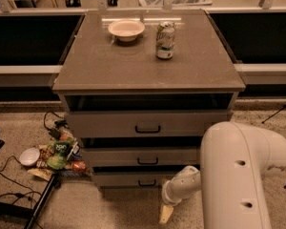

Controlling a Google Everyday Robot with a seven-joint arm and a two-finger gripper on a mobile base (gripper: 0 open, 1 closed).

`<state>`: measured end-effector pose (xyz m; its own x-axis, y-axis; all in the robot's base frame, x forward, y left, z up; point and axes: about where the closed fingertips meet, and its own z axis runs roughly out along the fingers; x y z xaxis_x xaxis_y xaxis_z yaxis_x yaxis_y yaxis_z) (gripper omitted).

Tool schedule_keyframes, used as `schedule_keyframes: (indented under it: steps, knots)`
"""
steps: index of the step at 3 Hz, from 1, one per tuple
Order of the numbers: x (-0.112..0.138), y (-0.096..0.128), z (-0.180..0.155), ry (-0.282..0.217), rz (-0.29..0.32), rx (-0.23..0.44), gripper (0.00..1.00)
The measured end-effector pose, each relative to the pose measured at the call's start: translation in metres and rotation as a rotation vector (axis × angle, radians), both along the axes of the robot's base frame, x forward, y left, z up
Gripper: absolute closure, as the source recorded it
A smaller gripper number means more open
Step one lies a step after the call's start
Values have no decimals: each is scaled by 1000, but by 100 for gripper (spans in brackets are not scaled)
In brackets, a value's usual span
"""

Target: Open bottom drawer

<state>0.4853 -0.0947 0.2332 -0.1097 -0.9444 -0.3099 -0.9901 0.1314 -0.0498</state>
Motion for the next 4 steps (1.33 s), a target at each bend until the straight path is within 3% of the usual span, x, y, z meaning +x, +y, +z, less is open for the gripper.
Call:
schedule_keyframes:
  steps: [2, 4]
  knots:
    - [48, -25, -44, -26, -30, -71, 0]
    - [89, -57, -39, -85, -46, -158, 0]
